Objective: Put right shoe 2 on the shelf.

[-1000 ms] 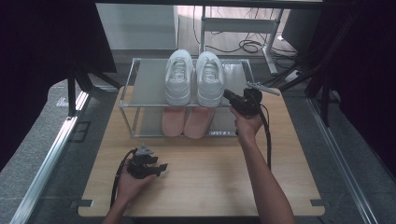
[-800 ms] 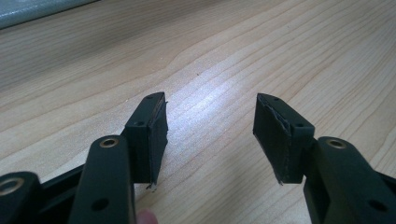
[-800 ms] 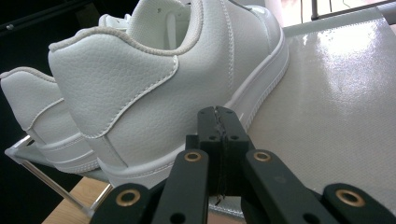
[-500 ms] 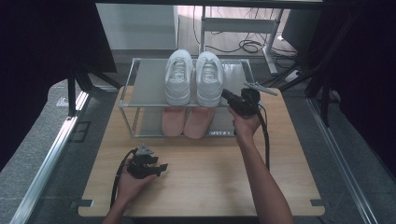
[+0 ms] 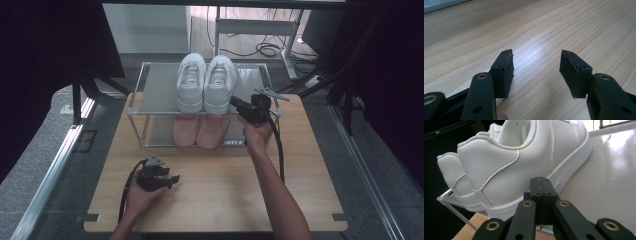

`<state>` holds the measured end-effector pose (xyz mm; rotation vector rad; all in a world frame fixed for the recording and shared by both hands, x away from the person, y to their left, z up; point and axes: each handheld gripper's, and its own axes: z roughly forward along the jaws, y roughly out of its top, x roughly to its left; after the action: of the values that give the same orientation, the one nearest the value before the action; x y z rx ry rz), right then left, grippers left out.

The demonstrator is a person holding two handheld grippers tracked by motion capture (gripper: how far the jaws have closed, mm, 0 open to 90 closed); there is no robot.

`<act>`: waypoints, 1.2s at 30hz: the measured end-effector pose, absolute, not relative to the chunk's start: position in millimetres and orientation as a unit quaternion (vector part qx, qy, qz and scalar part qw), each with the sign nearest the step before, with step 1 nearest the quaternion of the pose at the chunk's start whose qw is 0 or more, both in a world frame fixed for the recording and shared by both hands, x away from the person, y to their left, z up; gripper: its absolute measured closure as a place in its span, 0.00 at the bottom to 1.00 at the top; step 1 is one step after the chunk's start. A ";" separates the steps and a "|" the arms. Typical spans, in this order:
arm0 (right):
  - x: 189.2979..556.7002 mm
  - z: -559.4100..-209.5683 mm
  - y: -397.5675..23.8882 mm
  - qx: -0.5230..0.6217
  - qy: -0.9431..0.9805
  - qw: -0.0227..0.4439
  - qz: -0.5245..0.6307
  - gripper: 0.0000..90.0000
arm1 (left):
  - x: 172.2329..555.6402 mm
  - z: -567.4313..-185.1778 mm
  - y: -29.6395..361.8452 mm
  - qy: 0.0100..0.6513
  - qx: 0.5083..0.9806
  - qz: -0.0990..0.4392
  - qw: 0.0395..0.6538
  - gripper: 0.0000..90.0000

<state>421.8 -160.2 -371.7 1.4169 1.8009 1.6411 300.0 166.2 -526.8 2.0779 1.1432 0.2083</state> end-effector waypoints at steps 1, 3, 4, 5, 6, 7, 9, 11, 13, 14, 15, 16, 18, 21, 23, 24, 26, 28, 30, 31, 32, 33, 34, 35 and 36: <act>421.7 -371.8 -159.4 0.496 0.631 0.163 0.574 1.00 | 300.1 -526.9 166.4 0.446 0.810 0.081 0.371 0.50; 421.7 -371.6 -159.1 0.497 0.630 0.163 0.574 1.00 | 300.7 -526.9 166.9 0.446 0.810 0.080 0.372 0.50; 422.0 -371.7 -159.5 0.497 0.630 0.161 0.575 1.00 | 300.9 -527.2 166.8 0.446 0.810 0.079 0.372 0.51; 422.0 -371.8 -160.1 0.498 0.630 0.158 0.575 1.00 | 301.0 -527.3 166.5 0.446 0.810 0.078 0.372 0.50; 422.1 -371.8 -160.4 0.498 0.630 0.157 0.575 1.00 | 300.7 -527.6 166.1 0.448 0.809 0.077 0.372 0.50; 422.1 -371.9 -160.7 0.497 0.631 0.157 0.575 1.00 | 300.7 -527.8 165.9 0.448 0.810 0.076 0.372 0.50; 422.5 -372.3 -162.1 0.495 0.631 0.155 0.576 0.99 | 300.8 -527.8 166.1 0.446 0.811 0.077 0.371 0.50; 421.9 -372.3 -164.3 0.493 0.631 0.152 0.579 0.98 | 300.7 -526.8 167.1 0.447 0.809 0.079 0.373 0.50; 419.4 -371.4 -167.8 0.487 0.632 0.160 0.582 0.93 | 300.7 -526.1 168.3 0.449 0.807 0.080 0.376 0.50; 418.1 -370.9 -168.8 0.485 0.632 0.160 0.583 0.92 | 300.9 -525.9 169.2 0.450 0.807 0.080 0.375 0.50; 416.3 -370.3 -171.0 0.478 0.634 0.165 0.585 0.90 | 300.7 -526.0 169.3 0.453 0.805 0.079 0.375 0.50; 414.8 -369.7 -173.1 0.472 0.637 0.165 0.587 0.88 | 300.8 -526.2 169.4 0.453 0.805 0.079 0.375 0.50; 411.5 -368.8 -176.5 0.462 0.642 0.165 0.589 0.82 | 300.8 -526.3 169.2 0.453 0.805 0.080 0.374 0.50; 405.6 -368.9 -181.8 0.453 0.645 0.167 0.592 0.77 | 300.1 -525.6 168.5 0.450 0.807 0.082 0.374 0.50; 401.4 -370.2 -185.2 0.448 0.649 0.169 0.592 0.74 | 299.6 -525.3 168.1 0.447 0.808 0.082 0.375 0.50; 399.2 -371.2 -187.2 0.446 0.651 0.172 0.590 0.73 | 299.1 -525.0 167.9 0.447 0.808 0.081 0.375 0.50; 394.5 -373.0 -191.6 0.444 0.650 0.170 0.593 0.71 | 298.4 -524.1 167.4 0.448 0.807 0.082 0.377 0.50; 389.1 -374.6 -196.2 0.441 0.650 0.173 0.595 0.70 | 298.6 -523.0 167.6 0.445 0.807 0.084 0.379 0.50; 383.7 -376.0 -201.0 0.437 0.650 0.176 0.597 0.70 | 298.8 -522.6 167.1 0.446 0.806 0.085 0.380 0.51; 381.2 -376.5 -203.4 0.436 0.650 0.176 0.597 0.70 | 299.0 -522.7 167.2 0.444 0.807 0.085 0.379 0.51; 379.4 -377.1 -205.2 0.434 0.651 0.178 0.596 0.69 | 299.3 -522.9 167.1 0.444 0.808 0.085 0.379 0.51; 376.9 -377.9 -207.7 0.431 0.653 0.182 0.596 0.69 | 299.4 -522.8 167.0 0.444 0.808 0.085 0.378 0.51; 373.8 -379.4 -210.7 0.427 0.655 0.184 0.596 0.69 | 299.4 -522.7 167.0 0.444 0.808 0.085 0.379 0.51; 371.2 -380.8 -213.0 0.424 0.657 0.185 0.595 0.69 | 299.4 -522.6 167.1 0.444 0.808 0.086 0.378 0.51; 368.5 -382.4 -215.2 0.423 0.658 0.188 0.594 0.69 | 299.4 -522.5 167.2 0.445 0.807 0.086 0.378 0.51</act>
<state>368.5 -215.2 -382.4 1.1911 1.8520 1.6710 299.4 167.2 -522.5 2.0635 1.1361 0.2190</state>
